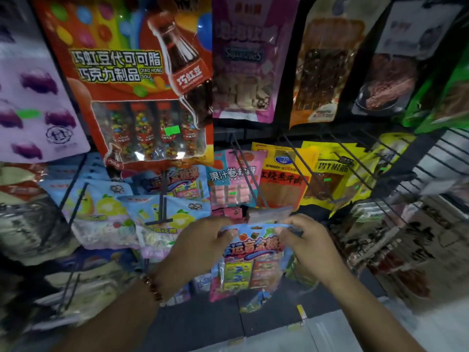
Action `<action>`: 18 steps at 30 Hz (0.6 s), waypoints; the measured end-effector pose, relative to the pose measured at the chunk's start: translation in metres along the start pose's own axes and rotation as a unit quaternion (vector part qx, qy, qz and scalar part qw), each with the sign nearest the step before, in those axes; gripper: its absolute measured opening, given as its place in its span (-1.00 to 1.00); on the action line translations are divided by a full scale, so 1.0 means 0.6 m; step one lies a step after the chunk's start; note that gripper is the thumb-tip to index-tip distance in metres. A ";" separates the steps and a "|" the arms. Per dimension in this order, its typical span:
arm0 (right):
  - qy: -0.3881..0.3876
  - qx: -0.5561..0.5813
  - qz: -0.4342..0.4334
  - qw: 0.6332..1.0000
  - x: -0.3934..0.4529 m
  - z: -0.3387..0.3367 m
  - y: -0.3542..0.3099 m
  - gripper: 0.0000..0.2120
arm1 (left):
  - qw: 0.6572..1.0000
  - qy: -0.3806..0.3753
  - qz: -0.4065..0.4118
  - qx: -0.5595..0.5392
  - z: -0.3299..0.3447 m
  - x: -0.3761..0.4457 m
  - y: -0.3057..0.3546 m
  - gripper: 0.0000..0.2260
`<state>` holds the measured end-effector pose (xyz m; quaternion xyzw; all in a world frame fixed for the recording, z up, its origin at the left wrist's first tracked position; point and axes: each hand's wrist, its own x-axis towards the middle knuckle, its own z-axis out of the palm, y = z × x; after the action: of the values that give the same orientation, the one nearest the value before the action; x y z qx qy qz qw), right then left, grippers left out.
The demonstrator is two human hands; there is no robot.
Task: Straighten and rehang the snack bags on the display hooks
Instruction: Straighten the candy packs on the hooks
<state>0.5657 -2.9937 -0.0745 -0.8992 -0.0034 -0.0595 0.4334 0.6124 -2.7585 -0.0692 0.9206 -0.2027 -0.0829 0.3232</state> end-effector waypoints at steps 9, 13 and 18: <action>-0.074 0.020 -0.041 0.996 0.070 -0.044 0.018 -0.81 | 0.997 0.064 -0.050 -0.012 0.005 0.009 0.036 -0.80; -0.074 0.034 -0.088 0.993 0.077 -0.067 0.015 -0.81 | 0.994 0.097 -0.043 -0.021 0.008 -0.002 0.047 -0.87; -0.056 0.047 -0.088 0.993 0.083 -0.063 0.012 -0.74 | 0.990 0.133 -0.049 -0.014 0.009 0.005 0.057 -0.79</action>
<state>0.6114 -3.0299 -0.0513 -0.8761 -0.1096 -0.0466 0.4671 0.6026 -2.7873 -0.0521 0.9279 -0.1111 0.0215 0.3553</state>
